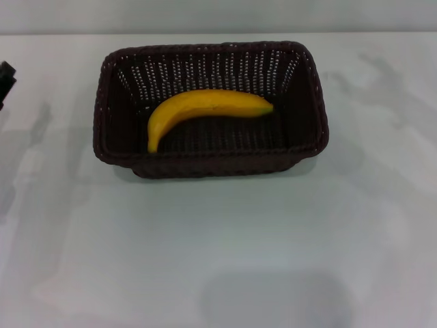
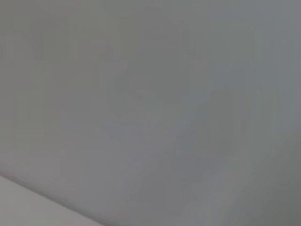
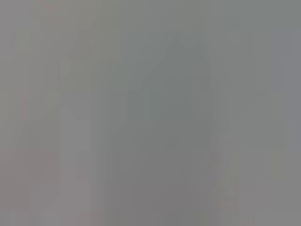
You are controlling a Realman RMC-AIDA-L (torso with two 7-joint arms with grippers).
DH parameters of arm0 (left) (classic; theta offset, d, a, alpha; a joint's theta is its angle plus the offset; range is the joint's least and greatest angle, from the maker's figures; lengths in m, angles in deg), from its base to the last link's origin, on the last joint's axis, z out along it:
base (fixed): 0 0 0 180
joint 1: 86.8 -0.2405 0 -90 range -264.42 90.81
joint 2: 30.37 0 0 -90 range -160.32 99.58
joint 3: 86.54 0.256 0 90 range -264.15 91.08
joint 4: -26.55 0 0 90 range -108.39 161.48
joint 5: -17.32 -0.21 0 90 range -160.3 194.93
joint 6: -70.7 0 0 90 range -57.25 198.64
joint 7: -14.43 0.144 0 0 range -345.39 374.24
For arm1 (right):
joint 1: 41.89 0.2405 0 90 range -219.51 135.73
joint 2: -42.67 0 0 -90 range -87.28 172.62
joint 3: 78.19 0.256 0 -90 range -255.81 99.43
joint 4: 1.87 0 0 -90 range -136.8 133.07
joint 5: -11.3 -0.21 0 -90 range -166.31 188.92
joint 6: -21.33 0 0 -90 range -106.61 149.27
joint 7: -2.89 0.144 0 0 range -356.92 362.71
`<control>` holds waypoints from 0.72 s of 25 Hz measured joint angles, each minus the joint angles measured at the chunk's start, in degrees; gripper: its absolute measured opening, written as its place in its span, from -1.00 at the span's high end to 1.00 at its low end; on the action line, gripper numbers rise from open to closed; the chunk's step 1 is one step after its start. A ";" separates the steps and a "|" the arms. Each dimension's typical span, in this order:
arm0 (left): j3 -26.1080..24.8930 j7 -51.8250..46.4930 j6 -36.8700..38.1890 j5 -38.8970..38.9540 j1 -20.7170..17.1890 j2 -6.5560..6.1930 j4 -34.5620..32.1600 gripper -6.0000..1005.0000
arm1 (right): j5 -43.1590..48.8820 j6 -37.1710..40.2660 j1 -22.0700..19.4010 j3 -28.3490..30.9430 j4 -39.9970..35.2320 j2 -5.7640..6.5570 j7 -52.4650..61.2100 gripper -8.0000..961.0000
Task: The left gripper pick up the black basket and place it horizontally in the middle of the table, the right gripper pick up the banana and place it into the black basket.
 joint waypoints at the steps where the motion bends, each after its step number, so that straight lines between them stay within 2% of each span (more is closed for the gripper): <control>1: 0.00 0.40 -0.01 0.00 -0.02 0.00 0.14 -0.78 | -2.08 -0.29 -0.27 0.44 2.81 -0.03 -4.52 -0.74; 3: 0.01 1.38 -0.02 -0.01 -0.06 -0.01 0.44 -0.78 | -9.25 -0.52 -0.58 0.98 11.74 -0.04 -16.63 -0.74; 7: 0.10 2.94 -0.10 -0.03 0.00 -0.01 1.66 -0.78 | -18.50 0.04 -0.55 1.16 23.43 -0.13 -33.08 -0.75; 10: 0.22 3.09 -0.15 -0.17 0.08 -0.01 1.89 -0.78 | -21.00 0.60 -0.50 2.63 27.86 -0.10 -37.66 -0.75; 14: 0.01 4.32 -0.25 0.19 -0.22 0.13 2.23 -0.78 | -21.12 0.62 -0.71 5.32 29.88 -0.08 -38.97 -0.76; 18: -1.23 12.69 -3.95 5.39 -0.10 0.21 6.25 -0.78 | -21.14 2.14 -0.64 7.18 30.72 -0.06 -39.12 -0.76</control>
